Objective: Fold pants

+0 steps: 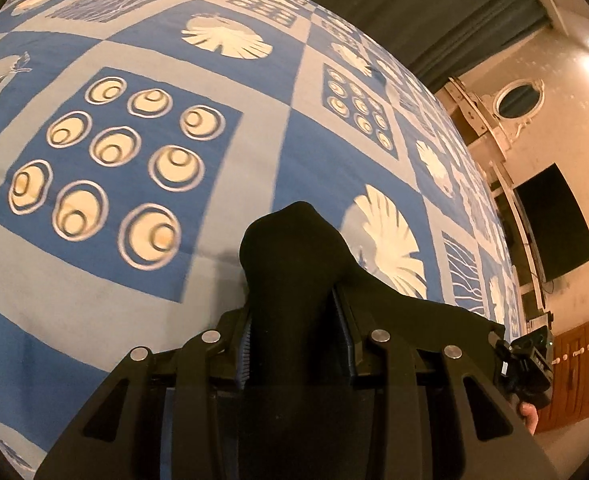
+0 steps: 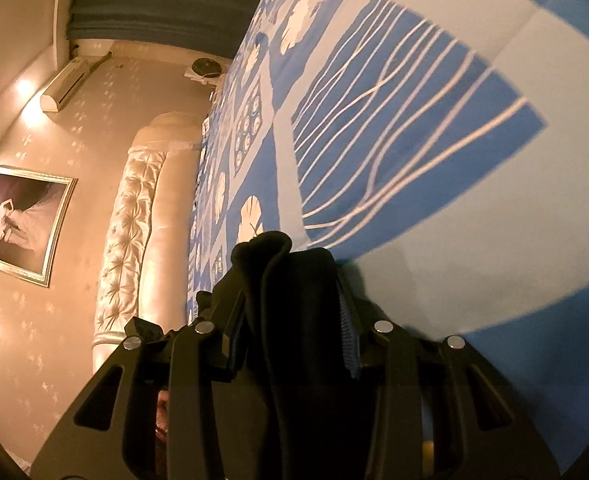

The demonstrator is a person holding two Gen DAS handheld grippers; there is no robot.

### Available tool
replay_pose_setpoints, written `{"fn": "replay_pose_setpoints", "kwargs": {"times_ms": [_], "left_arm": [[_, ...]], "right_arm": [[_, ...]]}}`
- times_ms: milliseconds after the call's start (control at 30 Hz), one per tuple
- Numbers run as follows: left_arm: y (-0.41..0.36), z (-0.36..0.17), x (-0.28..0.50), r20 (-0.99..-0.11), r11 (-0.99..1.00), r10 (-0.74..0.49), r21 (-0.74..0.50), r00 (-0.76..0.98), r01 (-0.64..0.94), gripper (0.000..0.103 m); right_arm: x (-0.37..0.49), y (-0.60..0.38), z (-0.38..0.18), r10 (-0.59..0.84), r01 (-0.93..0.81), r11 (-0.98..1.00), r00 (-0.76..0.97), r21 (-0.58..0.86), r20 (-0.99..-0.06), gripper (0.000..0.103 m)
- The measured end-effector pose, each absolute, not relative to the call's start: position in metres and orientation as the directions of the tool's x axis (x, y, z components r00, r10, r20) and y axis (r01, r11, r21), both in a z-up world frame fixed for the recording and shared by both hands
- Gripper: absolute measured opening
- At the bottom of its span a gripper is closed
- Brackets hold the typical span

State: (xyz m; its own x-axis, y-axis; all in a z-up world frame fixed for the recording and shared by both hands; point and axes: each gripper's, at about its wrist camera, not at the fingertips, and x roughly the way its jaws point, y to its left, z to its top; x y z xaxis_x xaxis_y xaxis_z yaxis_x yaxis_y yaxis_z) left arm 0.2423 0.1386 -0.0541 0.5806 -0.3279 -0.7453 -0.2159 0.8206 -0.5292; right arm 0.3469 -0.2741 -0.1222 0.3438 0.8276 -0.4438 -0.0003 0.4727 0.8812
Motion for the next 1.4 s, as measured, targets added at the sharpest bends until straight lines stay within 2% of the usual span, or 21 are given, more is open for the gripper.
{"fn": "replay_pose_setpoints", "kwargs": {"times_ms": [867,933,1000,1100,1133,1233,1333,1400], "left_arm": [[0.174,-0.07,0.274,-0.724,0.764,-0.398,-0.602,0.564,-0.234,0.036],[0.177,-0.072,0.272,-0.706,0.755,-0.426,-0.622,0.566,-0.209,0.039],[0.18,-0.072,0.265,-0.679,0.736,-0.456,-0.651,0.575,-0.186,0.041],[0.183,-0.066,0.247,-0.663,0.728,-0.454,-0.662,0.596,-0.181,0.049],[0.184,-0.065,0.241,-0.66,0.725,-0.456,-0.665,0.598,-0.18,0.056],[0.185,-0.062,0.21,-0.62,0.685,-0.502,-0.71,0.603,-0.161,0.075],[0.182,-0.063,0.177,-0.611,0.66,-0.53,-0.733,0.588,-0.167,0.082],[0.178,-0.066,0.158,-0.609,0.645,-0.545,-0.744,0.576,-0.176,0.084]], "right_arm": [[0.363,-0.246,-0.122,0.838,-0.013,0.471,0.32,0.882,-0.442,0.037],[0.362,-0.244,-0.121,0.839,-0.009,0.466,0.322,0.885,-0.439,0.038],[0.363,-0.242,-0.119,0.844,0.006,0.453,0.321,0.892,-0.43,0.043],[0.358,-0.24,-0.114,0.84,0.01,0.461,0.319,0.887,-0.44,0.057],[0.355,-0.242,-0.111,0.837,0.008,0.467,0.319,0.884,-0.445,0.064],[0.336,-0.251,-0.104,0.831,0.007,0.484,0.31,0.875,-0.462,0.073],[0.312,-0.269,-0.104,0.825,0.017,0.491,0.311,0.871,-0.471,0.075],[0.292,-0.281,-0.107,0.827,0.041,0.476,0.318,0.879,-0.463,0.075]]}}
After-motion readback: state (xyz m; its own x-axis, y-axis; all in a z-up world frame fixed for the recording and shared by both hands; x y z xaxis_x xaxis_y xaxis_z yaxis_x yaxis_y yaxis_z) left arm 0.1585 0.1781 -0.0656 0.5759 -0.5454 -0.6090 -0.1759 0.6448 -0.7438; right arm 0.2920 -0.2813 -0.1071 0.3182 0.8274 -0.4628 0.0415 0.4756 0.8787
